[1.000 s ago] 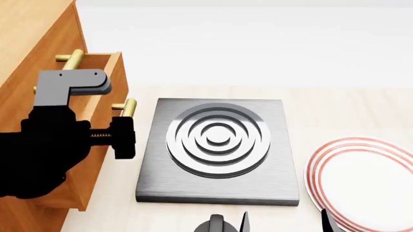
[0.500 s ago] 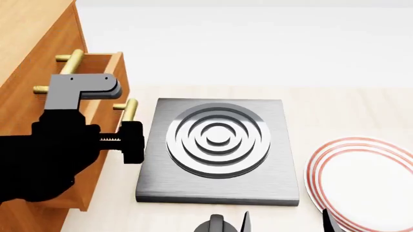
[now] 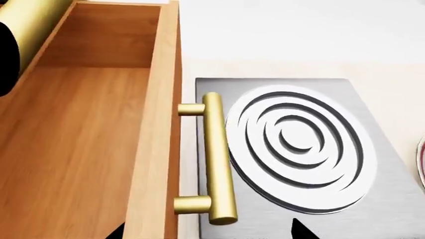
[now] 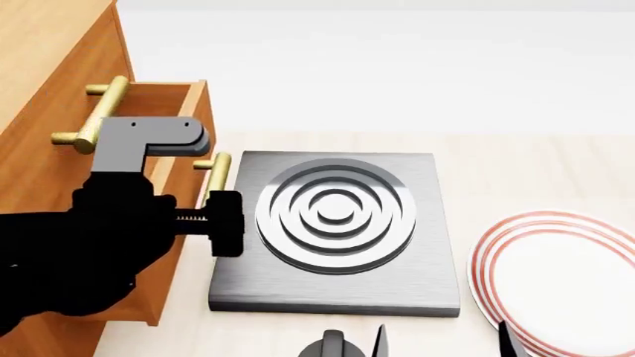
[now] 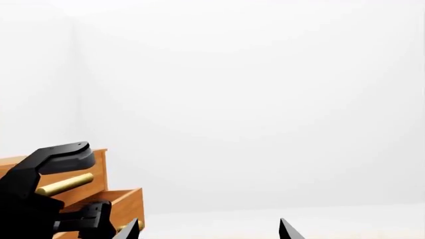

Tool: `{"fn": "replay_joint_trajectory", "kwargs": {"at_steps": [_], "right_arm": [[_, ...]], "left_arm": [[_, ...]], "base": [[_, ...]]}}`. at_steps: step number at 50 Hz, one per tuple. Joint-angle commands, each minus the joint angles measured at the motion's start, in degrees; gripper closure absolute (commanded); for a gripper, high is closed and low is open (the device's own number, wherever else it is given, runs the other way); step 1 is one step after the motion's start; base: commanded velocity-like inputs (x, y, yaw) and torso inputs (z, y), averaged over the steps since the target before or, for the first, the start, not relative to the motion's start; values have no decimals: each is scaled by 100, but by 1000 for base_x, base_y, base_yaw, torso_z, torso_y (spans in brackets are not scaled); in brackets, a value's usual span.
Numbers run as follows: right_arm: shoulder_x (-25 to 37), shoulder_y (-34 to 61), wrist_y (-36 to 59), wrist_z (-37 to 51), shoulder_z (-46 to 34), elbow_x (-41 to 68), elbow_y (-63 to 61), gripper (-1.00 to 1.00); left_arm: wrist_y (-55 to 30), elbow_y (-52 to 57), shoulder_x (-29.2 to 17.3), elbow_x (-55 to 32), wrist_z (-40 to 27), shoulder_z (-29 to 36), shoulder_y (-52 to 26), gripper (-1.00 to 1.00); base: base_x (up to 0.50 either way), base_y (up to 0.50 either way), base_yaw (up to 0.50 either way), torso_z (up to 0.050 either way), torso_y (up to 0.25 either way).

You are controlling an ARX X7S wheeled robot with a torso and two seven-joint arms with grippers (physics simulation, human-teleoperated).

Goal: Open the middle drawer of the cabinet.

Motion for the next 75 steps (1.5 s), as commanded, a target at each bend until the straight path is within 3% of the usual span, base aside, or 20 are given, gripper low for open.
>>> {"fn": "replay_joint_trajectory", "kwargs": {"at_steps": [1, 51, 75], "right_arm": [[25, -15, -20, 15, 17, 21, -17, -100], [83, -21, -75, 50, 14, 78, -18, -100], [102, -24, -89, 73, 0, 81, -22, -100]], "left_arm": [[74, -24, 293, -84, 132, 51, -42, -100], [316, -501, 1486, 20, 652, 280, -224, -100], [422, -432, 1654, 29, 736, 373, -227, -100]], "base": [[0, 0, 0, 0, 0], [0, 0, 0, 0, 0], [0, 0, 0, 0, 0]]}}
